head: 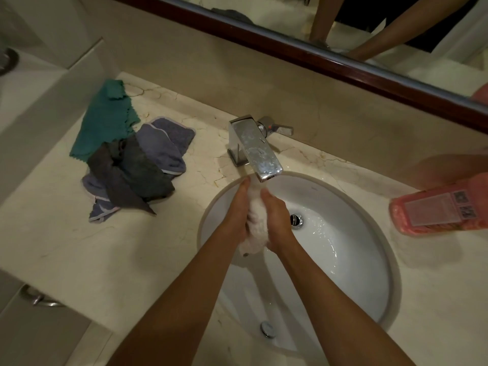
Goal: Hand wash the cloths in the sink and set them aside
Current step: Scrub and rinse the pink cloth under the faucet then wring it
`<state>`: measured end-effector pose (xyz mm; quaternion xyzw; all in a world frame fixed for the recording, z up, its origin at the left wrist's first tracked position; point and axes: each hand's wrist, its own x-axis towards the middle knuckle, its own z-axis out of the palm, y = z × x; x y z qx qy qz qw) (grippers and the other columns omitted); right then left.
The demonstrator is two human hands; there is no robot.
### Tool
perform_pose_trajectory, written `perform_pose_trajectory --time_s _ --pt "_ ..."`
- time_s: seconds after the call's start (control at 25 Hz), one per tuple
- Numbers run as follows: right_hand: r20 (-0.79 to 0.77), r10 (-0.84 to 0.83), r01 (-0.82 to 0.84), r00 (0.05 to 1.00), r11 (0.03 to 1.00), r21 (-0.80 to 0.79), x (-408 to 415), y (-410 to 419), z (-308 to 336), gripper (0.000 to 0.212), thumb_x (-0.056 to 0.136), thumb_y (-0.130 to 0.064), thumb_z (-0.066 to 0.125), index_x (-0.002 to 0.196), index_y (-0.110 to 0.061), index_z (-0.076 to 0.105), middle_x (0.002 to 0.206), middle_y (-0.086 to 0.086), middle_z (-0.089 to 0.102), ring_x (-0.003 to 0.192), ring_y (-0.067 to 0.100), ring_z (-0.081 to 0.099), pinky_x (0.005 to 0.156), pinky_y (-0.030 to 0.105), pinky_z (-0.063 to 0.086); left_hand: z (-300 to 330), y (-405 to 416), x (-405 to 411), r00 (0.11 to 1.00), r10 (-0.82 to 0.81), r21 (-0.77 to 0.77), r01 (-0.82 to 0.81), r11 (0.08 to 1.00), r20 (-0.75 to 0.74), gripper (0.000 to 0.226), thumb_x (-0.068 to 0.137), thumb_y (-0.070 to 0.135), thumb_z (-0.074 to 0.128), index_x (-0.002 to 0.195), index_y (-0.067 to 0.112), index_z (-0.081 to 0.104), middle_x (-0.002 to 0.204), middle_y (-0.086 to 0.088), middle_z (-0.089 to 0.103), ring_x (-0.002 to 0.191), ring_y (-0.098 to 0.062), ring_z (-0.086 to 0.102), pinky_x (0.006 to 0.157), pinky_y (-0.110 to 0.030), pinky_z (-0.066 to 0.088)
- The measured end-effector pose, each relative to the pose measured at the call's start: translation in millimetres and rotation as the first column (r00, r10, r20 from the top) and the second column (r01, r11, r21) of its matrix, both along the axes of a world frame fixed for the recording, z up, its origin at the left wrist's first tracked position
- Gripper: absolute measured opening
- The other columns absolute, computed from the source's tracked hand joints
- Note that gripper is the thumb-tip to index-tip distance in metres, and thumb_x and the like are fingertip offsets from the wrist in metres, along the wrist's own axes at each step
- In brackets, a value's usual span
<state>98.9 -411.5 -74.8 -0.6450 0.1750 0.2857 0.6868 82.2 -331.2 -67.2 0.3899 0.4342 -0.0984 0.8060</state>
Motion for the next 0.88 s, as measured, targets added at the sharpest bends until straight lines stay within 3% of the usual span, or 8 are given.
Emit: perform_pose_trajectory --time_s 0.12,0.2,0.28,0.44,0.56,0.64,0.76,0.88 --pt "-0.137 -0.081 0.082 0.987 0.997 0.005 2 0 4 0.049 0.100 -0.051 0.050 0.116 -0.010 0.071 0.105 0.014 0.076 0.104 0.029 0.071 0.103 0.046 0.051 -5 1 -2 0.998 -0.044 0.143 0.036 0.989 0.051 0.043 0.096 0.051 0.060 0.118 0.015 0.071 0.113 -0.014 0.074 0.104 -0.026 0.072 0.100 -0.041 0.053" --pt "-0.196 -0.155 0.159 0.968 0.987 0.004 2 0 7 0.052 0.100 -0.051 0.050 0.119 -0.007 0.070 0.106 0.015 0.076 0.105 0.029 0.070 0.102 0.043 0.051 -6 -1 -4 0.998 0.025 0.204 -0.036 0.978 0.056 0.026 0.097 0.041 0.063 0.109 0.019 0.072 0.105 -0.013 0.076 0.099 -0.029 0.073 0.097 -0.045 0.056" --pt "-0.178 -0.195 0.191 0.965 0.981 -0.041 -3 -2 4 0.044 0.099 -0.045 0.052 0.109 -0.007 0.073 0.105 0.017 0.075 0.104 0.033 0.070 0.101 0.047 0.052 -6 -5 -6 0.990 0.115 0.233 -0.130 0.964 0.078 0.019 0.097 0.037 0.064 0.100 0.020 0.072 0.096 -0.011 0.077 0.091 -0.028 0.075 0.090 -0.046 0.059" --pt "-0.075 -0.243 0.235 0.967 0.967 -0.099 -17 0 9 0.027 0.098 -0.036 0.054 0.088 -0.020 0.073 0.098 0.007 0.076 0.099 0.027 0.071 0.098 0.048 0.054 -8 -12 -6 0.965 0.235 0.187 -0.254 0.949 0.121 0.024 0.097 0.031 0.064 0.110 0.011 0.070 0.102 -0.014 0.075 0.089 -0.024 0.074 0.079 -0.037 0.059" --pt "-0.229 -0.279 0.257 0.933 0.959 -0.122 -20 -2 8 0.033 0.096 -0.050 0.051 0.092 -0.024 0.070 0.097 0.003 0.074 0.092 0.021 0.069 0.086 0.045 0.056 -1 -12 -4 0.911 0.378 0.073 -0.394 0.916 0.163 0.026 0.095 0.026 0.068 0.113 0.008 0.068 0.110 -0.016 0.072 0.098 -0.027 0.071 0.086 -0.039 0.059" --pt "-0.467 -0.142 0.182 0.873 0.983 0.040 -17 -6 14 0.053 0.095 -0.063 0.041 0.108 -0.021 0.072 0.104 0.009 0.075 0.093 0.025 0.068 0.077 0.040 0.054 0 -8 -2 0.901 0.399 0.017 -0.407 0.913 0.167 0.046 0.088 0.037 0.073 0.125 0.010 0.065 0.125 -0.019 0.067 0.117 -0.035 0.065 0.104 -0.048 0.050" --pt "-0.500 -0.085 0.258 0.862 0.922 0.289 -6 -6 19 0.058 0.096 -0.057 0.046 0.124 -0.010 0.066 0.114 0.016 0.073 0.100 0.032 0.070 0.081 0.041 0.056 3 2 -1 0.930 0.351 -0.073 -0.345 0.936 0.107 0.074 0.076 0.058 0.074 0.129 0.007 0.064 0.128 -0.024 0.065 0.120 -0.040 0.062 0.109 -0.054 0.045" --pt "-0.410 -0.253 0.396 0.876 0.864 0.311 7 -3 19 0.033 0.095 -0.043 0.058 0.106 -0.013 0.068 0.114 0.014 0.070 0.105 0.034 0.069 0.084 0.044 0.056 0 12 0 0.950 0.309 0.192 -0.312 0.930 0.048 0.046 0.091 0.050 0.066 0.108 0.009 0.073 0.106 -0.016 0.075 0.102 -0.033 0.072 0.097 -0.050 0.055"
